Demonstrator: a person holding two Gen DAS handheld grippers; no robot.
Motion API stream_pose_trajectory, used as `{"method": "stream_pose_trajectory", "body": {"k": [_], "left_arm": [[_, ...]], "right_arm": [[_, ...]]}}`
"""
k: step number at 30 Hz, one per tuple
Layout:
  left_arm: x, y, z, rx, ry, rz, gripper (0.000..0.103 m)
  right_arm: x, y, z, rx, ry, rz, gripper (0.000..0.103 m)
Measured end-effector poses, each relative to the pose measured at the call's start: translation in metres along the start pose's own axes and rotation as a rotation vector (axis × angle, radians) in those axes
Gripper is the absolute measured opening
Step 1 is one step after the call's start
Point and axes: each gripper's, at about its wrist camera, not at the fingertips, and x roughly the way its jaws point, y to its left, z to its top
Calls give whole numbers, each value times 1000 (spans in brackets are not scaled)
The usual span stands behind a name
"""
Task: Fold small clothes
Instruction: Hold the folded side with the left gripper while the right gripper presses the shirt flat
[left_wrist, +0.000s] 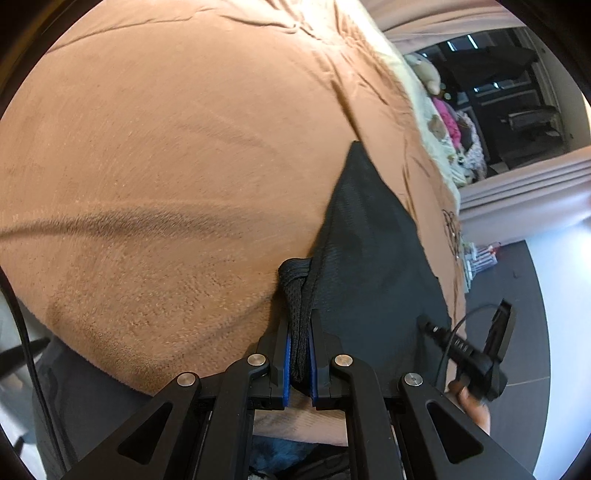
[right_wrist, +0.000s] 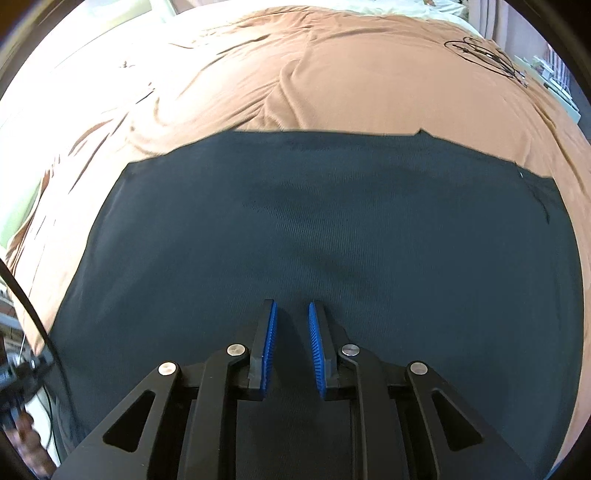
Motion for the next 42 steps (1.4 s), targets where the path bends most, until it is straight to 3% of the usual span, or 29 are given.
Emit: {"method": "stream_pose_trajectory", "body": {"k": [1,13,20,25,33,42], "left_arm": [[1,2,0,-7,1,4,7],[3,8,0,-48,20,25,7],[5,8,1,-39,20,35,7],[3,7,2,-34,21,39,7],[-6,-8,5,-22,10,26,7],[-28,-69,11,91,-28,-54,7]], "right_arm": [[3,-1,5,34,30,-43,14],[48,-8,67,30,55,-109,14],[51,0,73,11,55,-120,14],[29,0,56,7,55,-76,14],[-6,3,-5,9,81,6,14],[-35,5,-78,61,69,103,14]]}}
